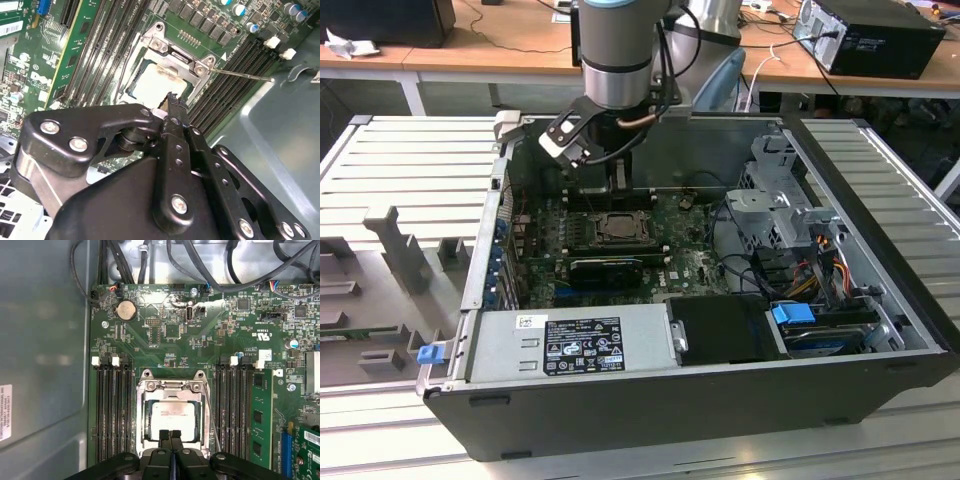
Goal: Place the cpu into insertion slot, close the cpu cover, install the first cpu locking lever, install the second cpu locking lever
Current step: 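Install the first cpu locking lever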
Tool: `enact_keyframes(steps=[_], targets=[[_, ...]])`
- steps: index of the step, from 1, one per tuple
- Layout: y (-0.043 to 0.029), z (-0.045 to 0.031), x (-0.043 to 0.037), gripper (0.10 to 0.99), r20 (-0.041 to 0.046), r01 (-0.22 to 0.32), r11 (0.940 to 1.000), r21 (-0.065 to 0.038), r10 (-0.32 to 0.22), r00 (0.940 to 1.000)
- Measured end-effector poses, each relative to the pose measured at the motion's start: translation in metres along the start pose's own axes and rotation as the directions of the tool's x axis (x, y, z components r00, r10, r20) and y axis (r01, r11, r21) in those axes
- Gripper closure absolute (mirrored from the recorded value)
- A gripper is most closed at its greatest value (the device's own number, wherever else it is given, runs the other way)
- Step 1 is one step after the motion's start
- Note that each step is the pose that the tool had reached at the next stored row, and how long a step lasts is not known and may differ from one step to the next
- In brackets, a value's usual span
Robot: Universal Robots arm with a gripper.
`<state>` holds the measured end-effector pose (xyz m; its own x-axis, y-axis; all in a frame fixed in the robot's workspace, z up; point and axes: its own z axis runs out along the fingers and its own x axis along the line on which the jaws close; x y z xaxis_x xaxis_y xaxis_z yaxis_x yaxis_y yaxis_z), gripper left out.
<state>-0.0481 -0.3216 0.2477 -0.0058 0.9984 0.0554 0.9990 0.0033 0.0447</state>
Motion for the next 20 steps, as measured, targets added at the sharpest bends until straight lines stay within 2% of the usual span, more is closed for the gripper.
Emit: enact_keyframes(steps=[3,6,7,9,11,15,16,17,18,19,20], targets=[[0.0004,-0.0077,0.0004,0.98,0.0019,0.0,1.0,0.0,0.0,1.0],[0.0013,-0.0286,0.0016,0.98,0.0087,0.0,1.0,0.0,0.0,1.0],[0.0013,-0.0307,0.0017,0.98,0.0089,0.001,1.0,0.0,-0.001,1.0],[0.0013,-0.0304,0.0017,0.98,0.0075,0.055,0.9985,0.003,-0.056,0.9984],[0.0013,-0.0301,0.0017,0.98,0.0095,0.102,0.9948,0.006,-0.102,0.9947],[0.0013,-0.0301,0.0017,0.98,0.008,0.137,0.9905,0.008,-0.138,0.9905],[0.0013,-0.0301,0.0017,0.98,0.0071,0.153,0.9882,0.008,-0.153,0.9882],[0.0015,-0.0301,0.0017,0.98,0.0046,0.2,0.9797,0.011,-0.2,0.9798],[0.0016,-0.0301,0.0017,0.98,0.0034,0.22,0.9755,0.012,-0.22,0.9755],[0.0016,-0.0301,0.0017,0.98,0.0007,0.266,0.9638,0.014,-0.266,0.9639],[0.0016,-0.0301,0.0017,0.98,-0.0007,0.289,0.9572,0.015,-0.289,0.9573]])
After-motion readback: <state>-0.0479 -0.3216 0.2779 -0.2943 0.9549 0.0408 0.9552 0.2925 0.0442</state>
